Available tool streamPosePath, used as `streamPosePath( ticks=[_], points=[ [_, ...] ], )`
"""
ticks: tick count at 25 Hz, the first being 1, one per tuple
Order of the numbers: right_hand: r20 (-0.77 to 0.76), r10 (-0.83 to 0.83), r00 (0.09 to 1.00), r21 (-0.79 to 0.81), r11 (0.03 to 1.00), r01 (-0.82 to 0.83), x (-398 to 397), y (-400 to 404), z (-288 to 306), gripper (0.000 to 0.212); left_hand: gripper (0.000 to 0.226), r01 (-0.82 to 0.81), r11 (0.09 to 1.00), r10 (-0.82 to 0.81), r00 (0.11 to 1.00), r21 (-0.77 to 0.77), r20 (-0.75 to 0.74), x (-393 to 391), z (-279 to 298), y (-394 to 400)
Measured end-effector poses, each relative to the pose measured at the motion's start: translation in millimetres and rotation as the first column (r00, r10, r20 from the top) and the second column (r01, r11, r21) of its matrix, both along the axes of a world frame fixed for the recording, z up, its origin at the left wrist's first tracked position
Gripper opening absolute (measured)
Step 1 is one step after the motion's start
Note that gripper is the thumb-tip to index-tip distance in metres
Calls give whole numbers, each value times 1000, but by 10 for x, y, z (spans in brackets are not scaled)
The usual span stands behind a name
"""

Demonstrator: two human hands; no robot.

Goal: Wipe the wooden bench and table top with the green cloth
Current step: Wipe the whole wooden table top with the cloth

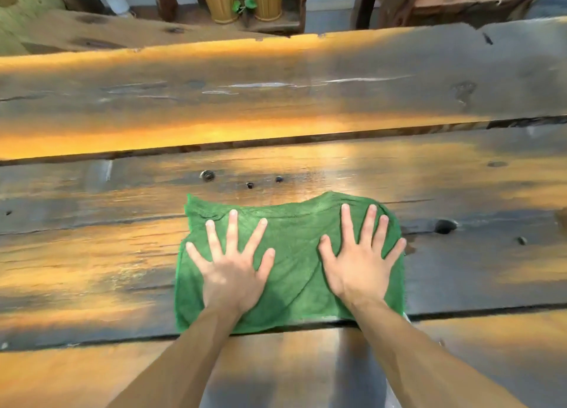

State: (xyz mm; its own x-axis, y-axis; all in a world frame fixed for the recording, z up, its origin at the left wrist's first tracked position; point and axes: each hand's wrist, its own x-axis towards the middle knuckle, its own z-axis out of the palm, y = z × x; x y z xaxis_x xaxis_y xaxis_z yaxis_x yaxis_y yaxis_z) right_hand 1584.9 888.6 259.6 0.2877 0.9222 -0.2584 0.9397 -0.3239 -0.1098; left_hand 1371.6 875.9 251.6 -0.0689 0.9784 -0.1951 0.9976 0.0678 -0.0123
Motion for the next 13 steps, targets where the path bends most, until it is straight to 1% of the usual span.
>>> streamPosePath(
  ticks=[2, 4, 6, 11, 13],
  points=[
    [-9, 23, 1000, 10, 1000, -23, 71, 459, 13, 71, 64, -18, 999, 19, 1000, 28, -12, 78, -5, 458],
    [-11, 42, 999, 32, 999, -41, 156, 957, 14, 71, 64, -33, 999, 33, 999, 11, -10, 158, 11, 927],
    [4, 51, 999, 55, 997, -51, 216, 1386, 20, 71, 62, -50, 999, 50, 998, -3, 25, 196, 11, 1363],
    [24, 90, 996, 82, 992, -92, 364, 2507, 1, 70, 60, -80, 994, 75, 995, 70, 72, 352, 37, 2508],
    [33, 103, 994, 84, 991, -106, 434, 2994, -7, 70, 59, -86, 995, 82, 994, 52, 75, 399, 48, 3022]
  ],
)
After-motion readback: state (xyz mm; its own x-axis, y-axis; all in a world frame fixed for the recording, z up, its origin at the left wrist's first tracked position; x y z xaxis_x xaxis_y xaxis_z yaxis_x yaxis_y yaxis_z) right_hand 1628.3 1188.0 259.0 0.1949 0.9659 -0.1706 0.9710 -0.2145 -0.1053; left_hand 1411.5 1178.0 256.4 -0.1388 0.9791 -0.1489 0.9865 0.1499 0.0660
